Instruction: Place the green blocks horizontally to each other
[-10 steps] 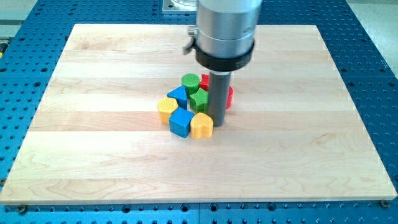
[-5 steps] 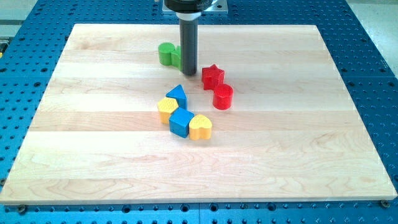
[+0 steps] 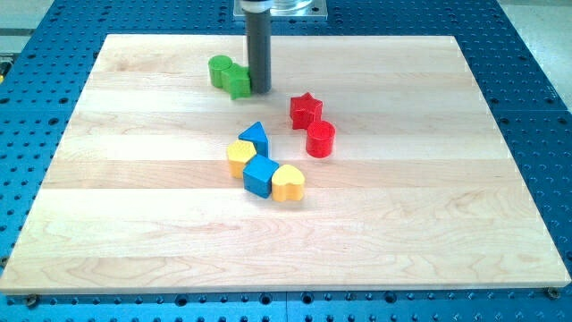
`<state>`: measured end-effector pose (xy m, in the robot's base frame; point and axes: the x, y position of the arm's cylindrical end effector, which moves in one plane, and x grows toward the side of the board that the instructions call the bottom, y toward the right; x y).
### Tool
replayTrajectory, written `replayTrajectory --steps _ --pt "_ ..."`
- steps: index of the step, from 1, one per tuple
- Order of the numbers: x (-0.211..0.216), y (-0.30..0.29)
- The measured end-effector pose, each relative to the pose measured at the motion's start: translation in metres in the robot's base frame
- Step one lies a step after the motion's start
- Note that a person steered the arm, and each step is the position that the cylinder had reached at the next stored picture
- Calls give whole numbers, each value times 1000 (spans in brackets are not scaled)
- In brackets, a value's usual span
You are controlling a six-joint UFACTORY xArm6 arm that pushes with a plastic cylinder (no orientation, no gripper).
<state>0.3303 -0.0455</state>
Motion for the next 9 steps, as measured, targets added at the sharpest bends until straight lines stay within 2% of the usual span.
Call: replayTrajectory --steps 1,4,5,7,8,9 --pt "13 -17" --pt "15 -42" --pt "3 -81" --pt "-51 -86" --pt "-65 -129" --pt "-102 -187"
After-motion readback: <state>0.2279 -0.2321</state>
